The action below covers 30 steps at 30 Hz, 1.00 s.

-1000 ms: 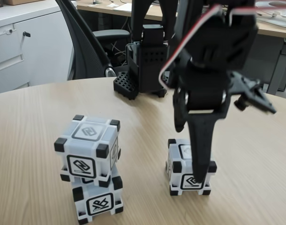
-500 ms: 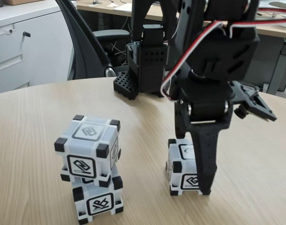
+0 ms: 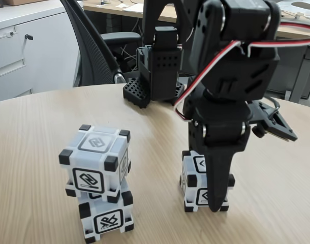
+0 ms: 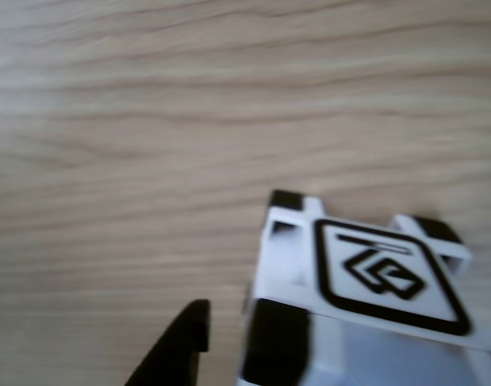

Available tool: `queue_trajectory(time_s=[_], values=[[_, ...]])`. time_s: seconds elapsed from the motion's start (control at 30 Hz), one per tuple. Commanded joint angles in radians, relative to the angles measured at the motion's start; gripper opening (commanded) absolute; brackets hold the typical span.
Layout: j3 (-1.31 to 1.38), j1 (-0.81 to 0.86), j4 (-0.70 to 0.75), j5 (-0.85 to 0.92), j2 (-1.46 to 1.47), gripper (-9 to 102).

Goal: Stack cubes from left to right.

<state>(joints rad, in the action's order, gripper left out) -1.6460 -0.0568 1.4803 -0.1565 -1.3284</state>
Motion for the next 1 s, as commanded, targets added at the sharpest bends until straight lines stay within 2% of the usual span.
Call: queue_trajectory(time_s=[0.0, 0.13, 0.2, 0.33, 0.97], values=[[0.020, 0.012, 0.006, -0.003, -0.006, 24], [0.020, 0.012, 0.006, -0.012, -0.006, 14], [0.021, 0.012, 0.006, -0.021, -0.006, 13], [0.021, 0.011, 0.006, -0.020, -0.017, 3], [0.202, -0.003, 0.031, -0.046, -0.221, 1]])
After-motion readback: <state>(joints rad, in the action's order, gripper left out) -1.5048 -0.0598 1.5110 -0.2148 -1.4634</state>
